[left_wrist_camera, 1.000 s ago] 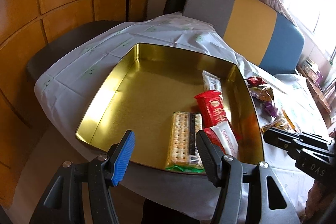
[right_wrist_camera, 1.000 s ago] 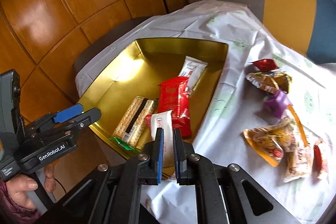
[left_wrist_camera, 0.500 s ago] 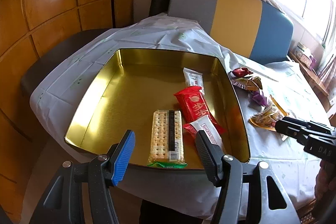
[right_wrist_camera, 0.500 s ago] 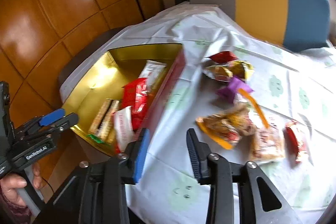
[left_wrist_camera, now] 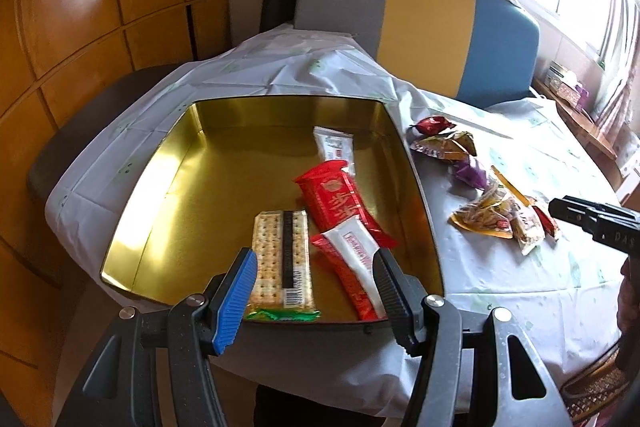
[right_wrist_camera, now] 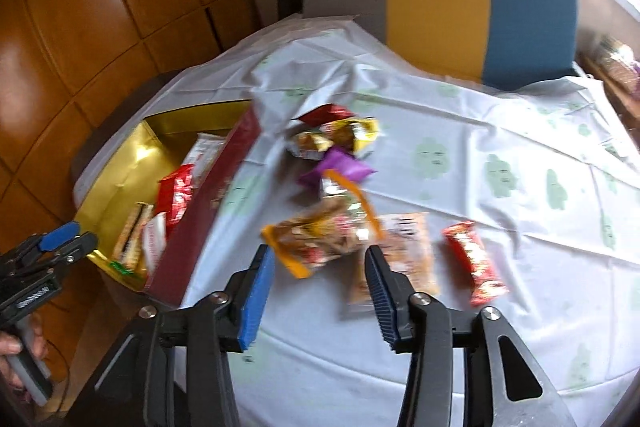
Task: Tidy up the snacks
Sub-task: 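Grasp the yellow snack bag from the pile with the left tool, then drop the yellow bag into the tin with left tool while right grasps red foil packet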
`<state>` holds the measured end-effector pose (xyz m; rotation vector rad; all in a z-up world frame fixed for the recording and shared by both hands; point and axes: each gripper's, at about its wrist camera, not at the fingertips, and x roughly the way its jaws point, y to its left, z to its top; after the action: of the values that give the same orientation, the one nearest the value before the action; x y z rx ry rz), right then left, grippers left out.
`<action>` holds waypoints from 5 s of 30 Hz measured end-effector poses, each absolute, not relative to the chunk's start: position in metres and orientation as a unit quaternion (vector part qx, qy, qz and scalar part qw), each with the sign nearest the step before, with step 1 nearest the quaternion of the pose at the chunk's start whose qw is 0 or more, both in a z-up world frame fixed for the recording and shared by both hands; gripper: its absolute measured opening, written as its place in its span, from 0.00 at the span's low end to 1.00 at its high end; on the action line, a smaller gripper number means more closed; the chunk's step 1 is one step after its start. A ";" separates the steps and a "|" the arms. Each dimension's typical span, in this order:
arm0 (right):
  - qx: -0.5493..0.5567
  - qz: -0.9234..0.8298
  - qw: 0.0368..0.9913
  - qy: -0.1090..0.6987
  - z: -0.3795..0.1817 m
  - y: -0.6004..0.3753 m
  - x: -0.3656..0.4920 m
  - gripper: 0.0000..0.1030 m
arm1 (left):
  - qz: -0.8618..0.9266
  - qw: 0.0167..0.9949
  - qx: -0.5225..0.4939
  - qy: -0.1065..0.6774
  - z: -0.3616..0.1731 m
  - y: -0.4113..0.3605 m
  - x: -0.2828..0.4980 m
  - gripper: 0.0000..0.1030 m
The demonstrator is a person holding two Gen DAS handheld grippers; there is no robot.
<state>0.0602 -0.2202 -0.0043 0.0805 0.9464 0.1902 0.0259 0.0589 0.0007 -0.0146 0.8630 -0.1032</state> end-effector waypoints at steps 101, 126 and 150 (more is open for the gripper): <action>0.167 -0.007 0.854 0.493 -0.036 -0.328 0.081 0.73 | -0.274 0.848 0.048 0.451 0.001 -0.107 0.179 0.22; -0.233 0.154 0.834 0.477 -0.056 -0.136 0.253 0.60 | -0.246 0.877 -0.081 0.405 0.017 0.024 0.093 0.21; -0.093 0.127 0.836 0.525 -0.054 -0.212 0.194 0.09 | -0.081 0.876 -0.168 0.445 -0.011 0.099 0.167 0.21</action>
<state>0.1944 -0.2118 -0.0541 -0.1975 1.1119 0.2678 0.1670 0.0991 -0.0108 -0.3514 0.9278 -0.1682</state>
